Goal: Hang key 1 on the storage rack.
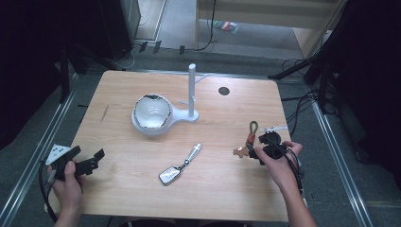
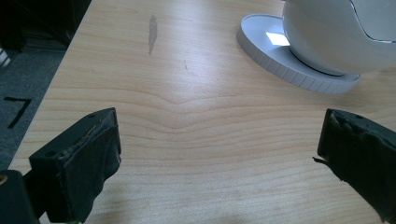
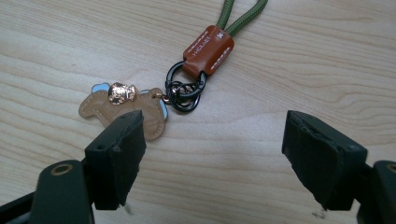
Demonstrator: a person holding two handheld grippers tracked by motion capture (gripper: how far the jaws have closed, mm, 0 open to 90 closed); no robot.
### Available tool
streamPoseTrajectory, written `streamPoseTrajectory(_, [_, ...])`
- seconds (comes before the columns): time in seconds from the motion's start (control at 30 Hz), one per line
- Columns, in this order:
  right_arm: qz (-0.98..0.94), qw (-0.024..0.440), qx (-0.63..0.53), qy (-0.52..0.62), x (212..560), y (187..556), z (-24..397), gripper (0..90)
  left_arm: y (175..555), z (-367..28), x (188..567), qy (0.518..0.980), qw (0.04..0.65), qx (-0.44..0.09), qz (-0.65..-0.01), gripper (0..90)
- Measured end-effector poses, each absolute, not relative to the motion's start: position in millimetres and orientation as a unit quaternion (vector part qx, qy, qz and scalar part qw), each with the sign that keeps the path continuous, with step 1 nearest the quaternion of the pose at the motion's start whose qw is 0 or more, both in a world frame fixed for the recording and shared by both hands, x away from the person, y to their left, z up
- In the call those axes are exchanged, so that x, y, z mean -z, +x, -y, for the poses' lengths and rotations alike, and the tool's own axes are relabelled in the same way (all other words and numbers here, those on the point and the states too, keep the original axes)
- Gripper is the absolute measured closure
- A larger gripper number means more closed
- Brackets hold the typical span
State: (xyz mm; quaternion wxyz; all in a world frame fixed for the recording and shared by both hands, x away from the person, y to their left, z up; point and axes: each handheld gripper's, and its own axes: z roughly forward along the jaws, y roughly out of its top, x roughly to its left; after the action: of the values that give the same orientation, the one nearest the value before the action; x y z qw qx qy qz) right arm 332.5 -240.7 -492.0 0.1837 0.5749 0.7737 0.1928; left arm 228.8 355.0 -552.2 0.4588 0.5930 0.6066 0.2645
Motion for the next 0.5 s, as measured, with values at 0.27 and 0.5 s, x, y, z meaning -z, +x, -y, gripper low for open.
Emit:
streamPoseTrajectory(0.27, [-0.773, 0.154, -0.178, 0.588, 487.2, 350.2, 241.0, 21.6, 228.8, -354.8, 552.2, 0.594, 0.458, -0.264, -0.606, 0.0])
streamPoseTrajectory(0.5, [-0.775, 0.137, -0.161, 0.596, 488.8, 364.1, 236.7, 21.6, 229.0, -354.7, 552.2, 0.593, 0.459, -0.264, -0.606, 0.0])
